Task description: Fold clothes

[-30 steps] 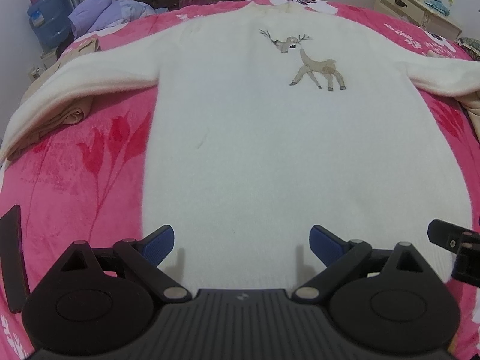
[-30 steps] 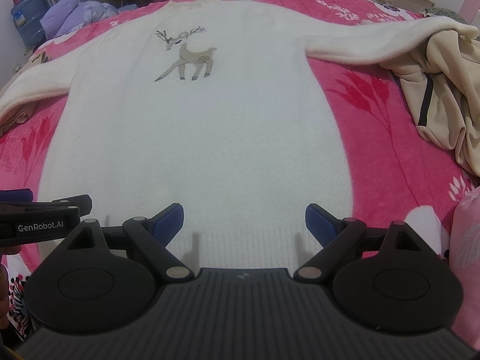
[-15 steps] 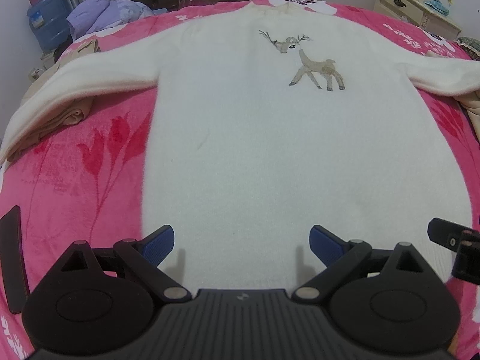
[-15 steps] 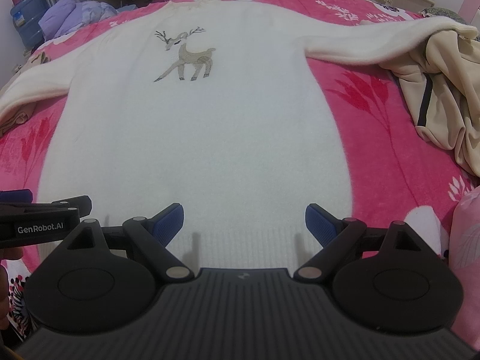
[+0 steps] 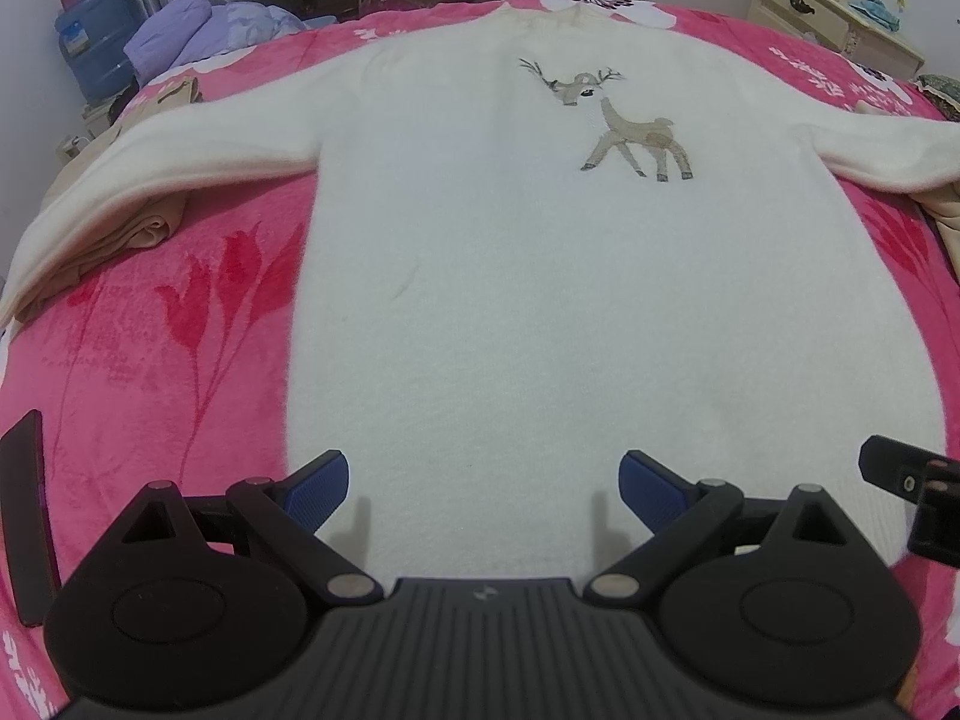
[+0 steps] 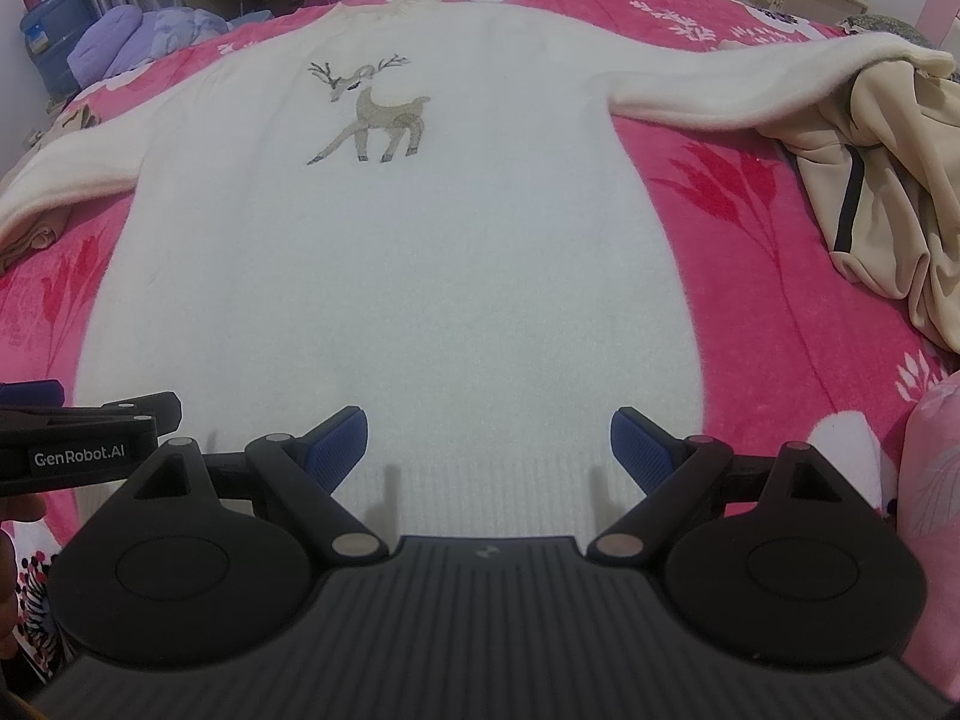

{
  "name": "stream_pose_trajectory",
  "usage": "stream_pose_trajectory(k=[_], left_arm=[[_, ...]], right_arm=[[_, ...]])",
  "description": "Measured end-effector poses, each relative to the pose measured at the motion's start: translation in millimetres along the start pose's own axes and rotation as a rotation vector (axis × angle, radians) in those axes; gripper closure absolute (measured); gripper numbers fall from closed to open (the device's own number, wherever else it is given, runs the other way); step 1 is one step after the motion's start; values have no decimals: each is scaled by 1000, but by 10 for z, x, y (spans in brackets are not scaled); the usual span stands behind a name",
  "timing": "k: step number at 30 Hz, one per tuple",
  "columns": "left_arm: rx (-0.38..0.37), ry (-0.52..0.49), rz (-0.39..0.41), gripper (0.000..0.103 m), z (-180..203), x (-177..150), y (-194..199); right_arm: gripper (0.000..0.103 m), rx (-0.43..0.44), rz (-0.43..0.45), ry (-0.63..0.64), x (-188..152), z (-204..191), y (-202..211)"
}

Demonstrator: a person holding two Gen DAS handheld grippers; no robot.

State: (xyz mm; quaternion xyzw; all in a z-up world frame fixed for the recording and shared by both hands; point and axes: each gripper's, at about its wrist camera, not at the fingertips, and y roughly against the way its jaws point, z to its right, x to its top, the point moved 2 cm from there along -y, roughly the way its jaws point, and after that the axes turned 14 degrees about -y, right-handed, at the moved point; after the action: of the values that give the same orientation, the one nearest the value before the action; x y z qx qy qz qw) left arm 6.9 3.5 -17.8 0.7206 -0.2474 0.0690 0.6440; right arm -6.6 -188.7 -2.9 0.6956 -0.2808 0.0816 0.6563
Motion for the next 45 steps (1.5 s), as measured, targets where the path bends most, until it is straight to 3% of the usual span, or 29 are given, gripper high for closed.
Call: stream_pose_trajectory(k=[23, 33, 40, 45], left_arm=[[5, -3, -5, 5, -25, 5, -8], [-4, 8, -20, 5, -117, 91, -132], [-70, 38, 0, 6, -275, 261, -280], [-70, 149, 47, 6, -678, 415, -348]], right_arm=[[14, -3, 11, -10, 10, 9, -1], [14, -4, 59, -32, 74, 51, 16], [14, 48, 95, 91, 284, -224, -91], [14, 120, 150, 217, 637, -590, -234]])
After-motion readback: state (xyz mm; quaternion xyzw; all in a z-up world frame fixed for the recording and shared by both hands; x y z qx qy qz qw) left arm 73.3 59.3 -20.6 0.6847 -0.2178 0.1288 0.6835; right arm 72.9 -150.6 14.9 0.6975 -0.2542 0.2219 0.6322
